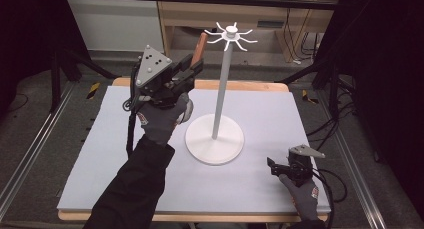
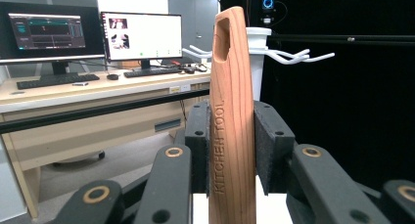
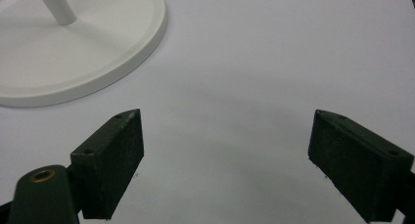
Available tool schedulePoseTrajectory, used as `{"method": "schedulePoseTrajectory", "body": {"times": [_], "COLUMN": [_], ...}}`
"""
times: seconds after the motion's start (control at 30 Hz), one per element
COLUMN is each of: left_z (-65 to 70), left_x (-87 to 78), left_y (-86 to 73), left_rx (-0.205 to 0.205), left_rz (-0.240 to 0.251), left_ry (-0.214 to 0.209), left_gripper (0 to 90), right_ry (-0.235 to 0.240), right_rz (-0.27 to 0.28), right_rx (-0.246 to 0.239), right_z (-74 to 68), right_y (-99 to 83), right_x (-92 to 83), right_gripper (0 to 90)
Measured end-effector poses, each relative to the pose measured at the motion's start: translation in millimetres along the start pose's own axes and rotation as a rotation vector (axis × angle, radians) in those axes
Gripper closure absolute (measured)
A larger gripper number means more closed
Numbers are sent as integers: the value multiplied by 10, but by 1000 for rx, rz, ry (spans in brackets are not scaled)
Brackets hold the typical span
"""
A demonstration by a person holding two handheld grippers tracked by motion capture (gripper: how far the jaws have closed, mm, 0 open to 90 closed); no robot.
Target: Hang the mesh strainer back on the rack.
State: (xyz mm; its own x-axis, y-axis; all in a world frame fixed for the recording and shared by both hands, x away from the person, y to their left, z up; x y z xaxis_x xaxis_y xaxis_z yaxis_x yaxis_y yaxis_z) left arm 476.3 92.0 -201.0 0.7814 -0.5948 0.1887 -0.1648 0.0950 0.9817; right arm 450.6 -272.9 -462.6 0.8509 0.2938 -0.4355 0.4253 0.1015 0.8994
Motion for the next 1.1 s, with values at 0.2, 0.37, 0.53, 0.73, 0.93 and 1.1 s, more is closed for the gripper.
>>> {"method": "schedulePoseTrajectory", "body": {"times": [0.2, 0.37, 0.53, 0.73, 0.93, 1.1], "left_z": [11, 2, -14, -12, 34, 50], "left_x": [54, 72, 83, 113, 158, 213], "left_y": [-11, 0, -7, -35, -53, -97], "left_rx": [-1, 5, 8, 7, 11, 7], "left_rz": [-4, -5, -12, -20, -26, -33], "left_ry": [-4, 5, 10, 9, 4, -1], "left_gripper": [700, 701, 700, 701, 700, 700], "right_ry": [1, 0, -1, -3, -1, 2], "right_rz": [1, 2, 1, 0, 2, 4], "right_rx": [6, 2, 9, 10, 11, 7], "right_z": [1, 6, 5, 6, 6, 13], "right_y": [-1, -1, -2, -2, -2, 0], "right_x": [-3, -3, -3, -5, -7, -11], "right_gripper": [135, 135, 135, 135, 136, 135]}}
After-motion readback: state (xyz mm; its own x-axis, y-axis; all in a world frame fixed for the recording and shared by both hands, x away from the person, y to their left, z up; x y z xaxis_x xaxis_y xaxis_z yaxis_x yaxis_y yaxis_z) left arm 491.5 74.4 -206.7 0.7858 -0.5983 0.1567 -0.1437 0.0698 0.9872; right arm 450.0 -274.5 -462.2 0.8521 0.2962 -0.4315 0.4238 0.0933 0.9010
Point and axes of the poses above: each handheld gripper's, and its own axes: x roughly forward along the jaws, y roughly out of its top, z roughly to its right, the point moved 1 cm from there along x, roughly forward along the jaws, and after that the axes turned 11 degrees about z, right-handed, at the moved point
